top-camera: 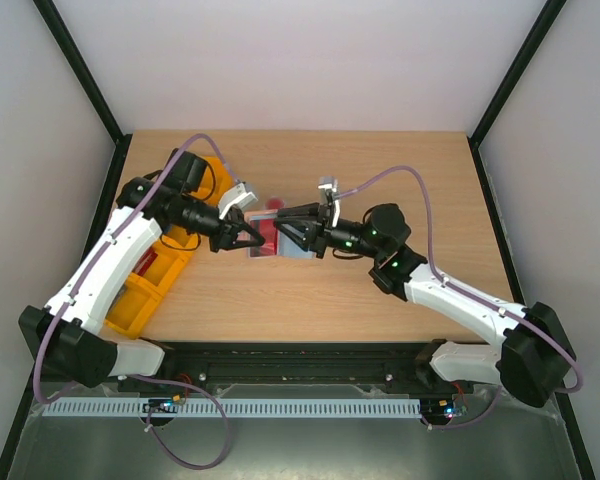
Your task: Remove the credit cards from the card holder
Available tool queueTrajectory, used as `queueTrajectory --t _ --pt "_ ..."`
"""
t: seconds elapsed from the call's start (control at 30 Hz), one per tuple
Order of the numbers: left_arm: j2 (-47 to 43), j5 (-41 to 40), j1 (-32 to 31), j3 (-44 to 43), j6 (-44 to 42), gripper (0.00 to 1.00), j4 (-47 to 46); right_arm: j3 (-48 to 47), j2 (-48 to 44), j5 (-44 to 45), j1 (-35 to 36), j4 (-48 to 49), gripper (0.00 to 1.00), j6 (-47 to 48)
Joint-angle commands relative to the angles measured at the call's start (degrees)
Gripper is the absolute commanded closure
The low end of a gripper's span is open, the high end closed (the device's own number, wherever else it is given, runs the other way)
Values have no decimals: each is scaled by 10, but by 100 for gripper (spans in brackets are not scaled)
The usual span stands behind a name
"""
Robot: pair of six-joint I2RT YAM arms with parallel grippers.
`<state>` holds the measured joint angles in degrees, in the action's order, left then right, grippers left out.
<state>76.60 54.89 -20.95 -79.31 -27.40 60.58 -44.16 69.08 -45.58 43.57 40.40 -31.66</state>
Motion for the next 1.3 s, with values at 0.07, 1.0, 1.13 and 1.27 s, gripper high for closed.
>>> queueTrajectory --t 0.07,1.0,1.13,1.27 --pt "-19 -32 1 -14 40 98 -41 -21 -14 79 -15 -127 70 -21" --pt "2 56 -23 -38 -39 94 25 -63 44 -95 17 -123 73 40" --pt "3 44 -23 -36 -26 93 13 -61 35 -134 35 -126 75 68" --pt "3 45 -23 -33 -23 93 10 -59 29 -132 45 -120 73 80"
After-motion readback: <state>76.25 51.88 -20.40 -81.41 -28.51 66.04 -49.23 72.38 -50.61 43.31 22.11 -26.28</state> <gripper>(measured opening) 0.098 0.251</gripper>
